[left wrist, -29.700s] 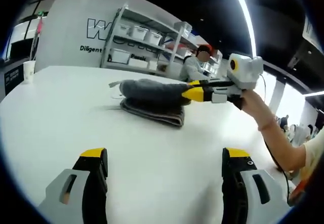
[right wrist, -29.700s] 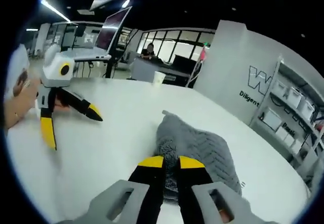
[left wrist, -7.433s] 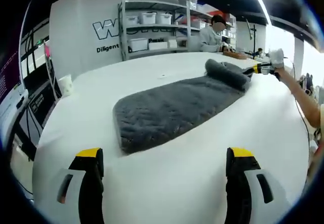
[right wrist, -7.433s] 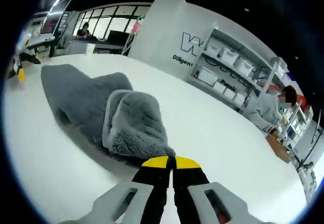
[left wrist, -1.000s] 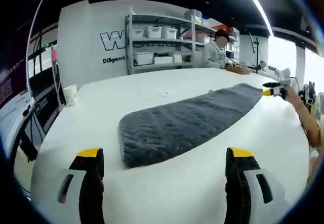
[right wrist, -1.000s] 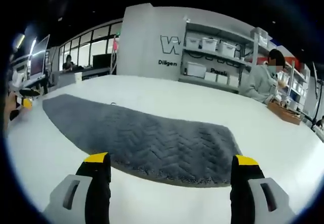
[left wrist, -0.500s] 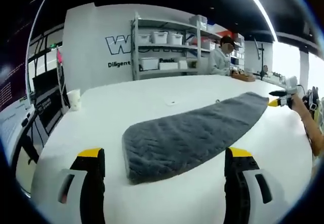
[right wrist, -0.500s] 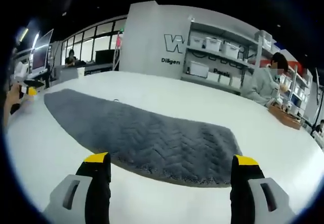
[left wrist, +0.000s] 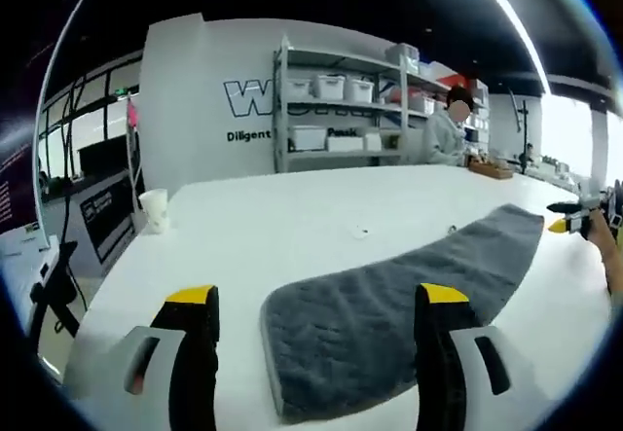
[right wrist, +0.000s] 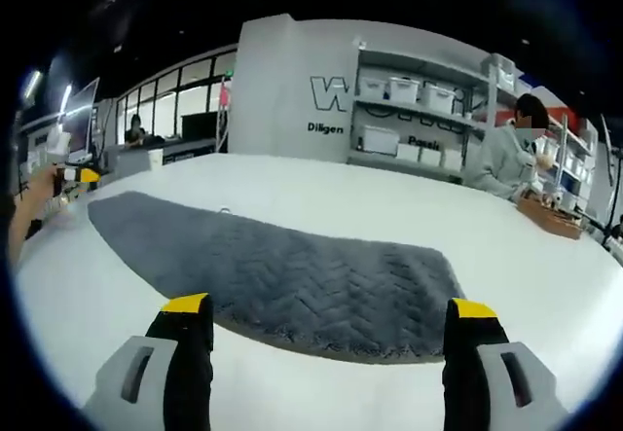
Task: Open the folded towel by lifting each exposed corner and separating the folded layers until the towel lies flat within the target outline without major curled edges
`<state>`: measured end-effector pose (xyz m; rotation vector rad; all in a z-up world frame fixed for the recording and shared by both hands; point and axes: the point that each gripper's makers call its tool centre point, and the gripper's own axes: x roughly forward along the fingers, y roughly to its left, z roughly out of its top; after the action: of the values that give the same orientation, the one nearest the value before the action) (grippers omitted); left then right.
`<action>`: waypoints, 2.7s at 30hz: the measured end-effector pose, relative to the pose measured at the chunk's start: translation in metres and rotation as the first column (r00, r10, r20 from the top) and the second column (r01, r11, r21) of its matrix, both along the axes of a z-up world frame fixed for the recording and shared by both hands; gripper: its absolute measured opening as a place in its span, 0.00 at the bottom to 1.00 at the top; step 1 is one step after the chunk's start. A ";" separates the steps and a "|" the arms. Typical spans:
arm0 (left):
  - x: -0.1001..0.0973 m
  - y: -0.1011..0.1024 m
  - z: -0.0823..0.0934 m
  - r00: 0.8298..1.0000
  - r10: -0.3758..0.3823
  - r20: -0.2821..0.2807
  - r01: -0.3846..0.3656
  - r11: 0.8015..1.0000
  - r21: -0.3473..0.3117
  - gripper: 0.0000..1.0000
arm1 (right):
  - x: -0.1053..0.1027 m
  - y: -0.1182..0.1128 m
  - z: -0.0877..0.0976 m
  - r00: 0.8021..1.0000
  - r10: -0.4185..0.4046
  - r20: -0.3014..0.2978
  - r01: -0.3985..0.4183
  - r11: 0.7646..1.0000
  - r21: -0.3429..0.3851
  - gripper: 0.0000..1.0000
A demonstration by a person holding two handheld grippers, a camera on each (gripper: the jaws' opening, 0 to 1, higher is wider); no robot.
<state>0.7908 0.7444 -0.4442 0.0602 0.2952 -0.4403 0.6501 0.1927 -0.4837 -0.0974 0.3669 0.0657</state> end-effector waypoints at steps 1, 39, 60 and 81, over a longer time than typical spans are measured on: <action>0.007 0.001 0.000 1.000 0.005 -0.002 -0.005 1.000 -0.001 0.78 | 0.000 0.000 0.000 1.000 0.001 -0.001 -0.001 1.000 0.000 0.99; 0.072 0.006 -0.077 0.989 0.071 -0.128 -0.065 0.996 0.056 0.05 | 0.003 0.015 -0.011 0.998 0.046 -0.046 -0.047 0.999 -0.006 0.97; 0.038 -0.044 -0.041 0.990 -0.131 -0.049 0.139 0.966 0.217 0.03 | 0.003 0.020 -0.017 0.995 0.068 -0.066 -0.068 0.998 0.000 0.97; -0.041 -0.084 -0.027 0.930 -0.364 -0.044 0.363 0.897 0.252 0.03 | 0.003 0.027 -0.013 0.995 0.089 -0.055 -0.088 0.996 0.010 0.95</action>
<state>0.7498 0.6606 -0.4709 0.3750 0.3370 -0.7729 0.6530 0.2200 -0.4967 -0.1047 0.4175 0.1575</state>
